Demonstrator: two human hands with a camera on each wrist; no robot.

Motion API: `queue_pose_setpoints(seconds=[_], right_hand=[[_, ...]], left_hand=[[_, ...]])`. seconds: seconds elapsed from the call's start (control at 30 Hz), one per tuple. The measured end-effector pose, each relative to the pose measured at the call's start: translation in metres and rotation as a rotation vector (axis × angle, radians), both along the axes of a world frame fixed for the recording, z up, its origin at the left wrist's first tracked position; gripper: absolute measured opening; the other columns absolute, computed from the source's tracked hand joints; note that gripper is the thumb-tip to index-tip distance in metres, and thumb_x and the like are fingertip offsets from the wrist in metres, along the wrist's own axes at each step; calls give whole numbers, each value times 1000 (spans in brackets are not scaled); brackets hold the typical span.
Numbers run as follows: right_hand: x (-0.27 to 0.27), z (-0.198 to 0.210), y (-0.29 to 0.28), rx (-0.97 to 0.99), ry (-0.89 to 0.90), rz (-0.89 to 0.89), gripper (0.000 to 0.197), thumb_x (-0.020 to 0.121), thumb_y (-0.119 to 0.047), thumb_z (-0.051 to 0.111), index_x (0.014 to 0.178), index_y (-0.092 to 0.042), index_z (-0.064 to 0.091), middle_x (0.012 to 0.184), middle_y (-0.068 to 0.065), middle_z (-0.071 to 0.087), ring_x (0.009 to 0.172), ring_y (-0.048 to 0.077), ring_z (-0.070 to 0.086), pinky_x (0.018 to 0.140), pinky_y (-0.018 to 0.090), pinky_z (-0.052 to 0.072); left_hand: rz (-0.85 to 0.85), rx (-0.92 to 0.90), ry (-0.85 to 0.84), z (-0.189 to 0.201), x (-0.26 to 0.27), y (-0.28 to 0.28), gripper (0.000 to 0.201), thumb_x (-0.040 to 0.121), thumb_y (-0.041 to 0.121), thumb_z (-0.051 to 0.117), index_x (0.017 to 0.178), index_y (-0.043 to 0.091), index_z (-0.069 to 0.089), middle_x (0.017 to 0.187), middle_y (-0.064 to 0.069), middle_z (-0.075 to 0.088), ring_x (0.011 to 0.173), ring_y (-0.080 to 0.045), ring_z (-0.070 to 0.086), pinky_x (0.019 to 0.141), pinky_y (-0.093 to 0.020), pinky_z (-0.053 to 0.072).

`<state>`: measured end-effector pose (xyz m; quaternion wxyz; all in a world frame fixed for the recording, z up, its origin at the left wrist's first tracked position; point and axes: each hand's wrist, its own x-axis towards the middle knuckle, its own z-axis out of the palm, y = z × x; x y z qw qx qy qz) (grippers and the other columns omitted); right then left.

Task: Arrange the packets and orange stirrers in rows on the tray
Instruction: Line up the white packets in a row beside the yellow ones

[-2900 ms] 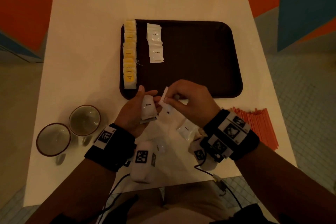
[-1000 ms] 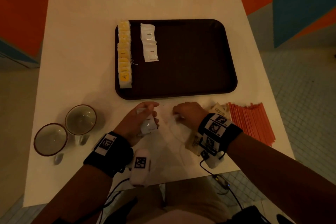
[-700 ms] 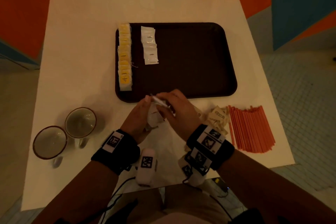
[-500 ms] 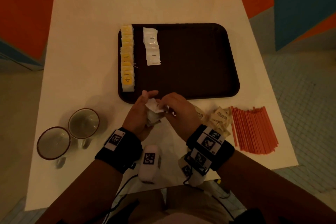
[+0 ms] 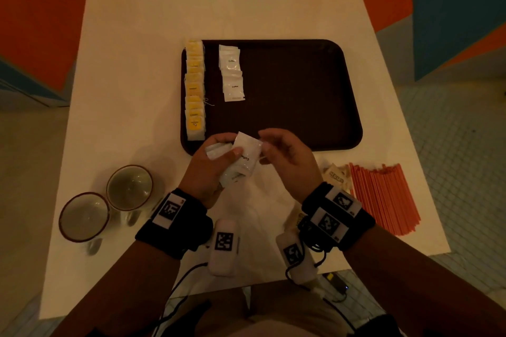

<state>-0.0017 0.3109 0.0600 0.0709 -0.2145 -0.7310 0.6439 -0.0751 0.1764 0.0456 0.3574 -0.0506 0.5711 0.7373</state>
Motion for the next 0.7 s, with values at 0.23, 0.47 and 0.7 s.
queue_pose_setpoints(seconds=[0.23,0.47,0.7], right_hand=[[-6,5,3,-11,-16,-42,18,83,-6,63,92,-21,64,89,-4,64,77,0,60,68,16,50],[4,-9,0,627,363,299,7,80,-1,60,83,-2,66,95,12,66,94,12,56,83,20,48],[6,-14,-1,719,325,336,11,82,-18,63,90,-15,69,103,-1,67,101,16,57,86,42,44]], left_hand=[[0,-9,-51,-1,-3,-2,15,93,18,45,93,20,60,87,-7,66,71,-18,66,56,-29,55],[-104,78,-241,3,-3,-1,46,94,51,24,98,25,62,79,-2,67,63,-14,62,56,-27,47],[-85,123,-228,1,-3,3,44,81,53,38,105,21,57,81,-2,64,66,-13,64,55,-24,54]])
